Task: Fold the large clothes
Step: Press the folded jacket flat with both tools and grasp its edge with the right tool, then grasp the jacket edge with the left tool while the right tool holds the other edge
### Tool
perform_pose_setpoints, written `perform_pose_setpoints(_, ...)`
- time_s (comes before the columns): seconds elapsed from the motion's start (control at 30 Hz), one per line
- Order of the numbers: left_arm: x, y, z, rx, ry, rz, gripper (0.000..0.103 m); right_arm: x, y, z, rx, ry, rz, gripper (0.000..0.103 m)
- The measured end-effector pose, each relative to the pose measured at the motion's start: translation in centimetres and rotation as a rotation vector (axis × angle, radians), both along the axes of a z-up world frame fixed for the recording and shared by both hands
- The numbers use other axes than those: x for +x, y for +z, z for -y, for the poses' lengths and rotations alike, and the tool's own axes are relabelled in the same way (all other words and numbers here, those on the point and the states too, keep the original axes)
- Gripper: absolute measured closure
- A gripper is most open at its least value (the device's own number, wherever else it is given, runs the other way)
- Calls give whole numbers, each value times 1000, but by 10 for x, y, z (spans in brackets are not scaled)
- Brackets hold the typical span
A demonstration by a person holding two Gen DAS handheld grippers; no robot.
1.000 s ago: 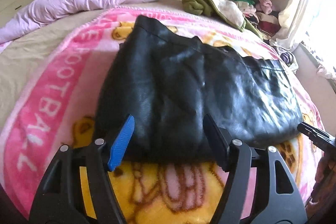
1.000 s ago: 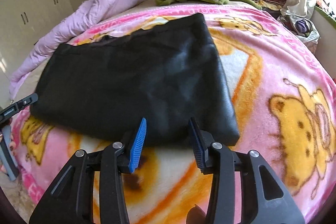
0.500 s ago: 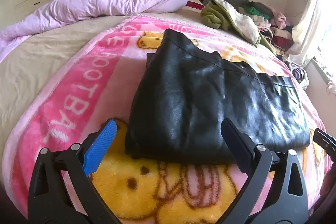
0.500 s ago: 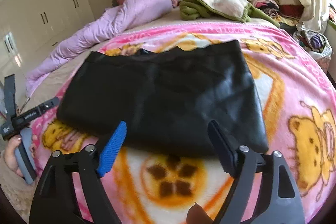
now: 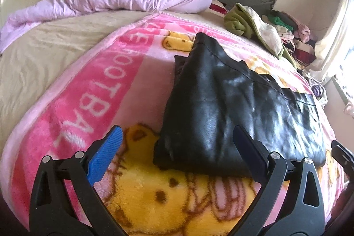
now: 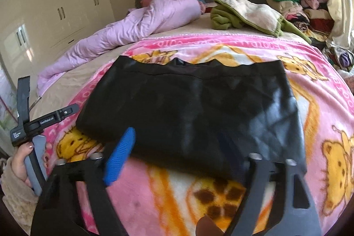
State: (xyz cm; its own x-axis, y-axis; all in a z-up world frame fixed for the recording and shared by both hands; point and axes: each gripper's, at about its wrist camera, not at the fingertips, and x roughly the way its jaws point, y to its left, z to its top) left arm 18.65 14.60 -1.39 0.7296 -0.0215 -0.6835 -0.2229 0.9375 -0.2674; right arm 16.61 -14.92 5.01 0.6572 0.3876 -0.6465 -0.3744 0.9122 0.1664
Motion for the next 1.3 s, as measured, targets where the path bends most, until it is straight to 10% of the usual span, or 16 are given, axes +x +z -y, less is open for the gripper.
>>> perform_pose_setpoints(0.3, 17, -32, -15, -196, -34, -95, 10, 14, -23, -36, -74, 62, -58, 91)
perform_pose_setpoints(0.63, 33, -49, -8, -214, -55, -147, 10, 33, -70, -47, -88, 56, -168, 93)
perform_pose_setpoints(0.83, 43, -44, 7, -150, -85, -134, 41, 35, -85, -53, -114, 45, -149, 93)
perform_pose_setpoints(1.3, 29, -20, 11, -97, -117, -23, 68, 99, -22, -44, 3, -6, -78, 93)
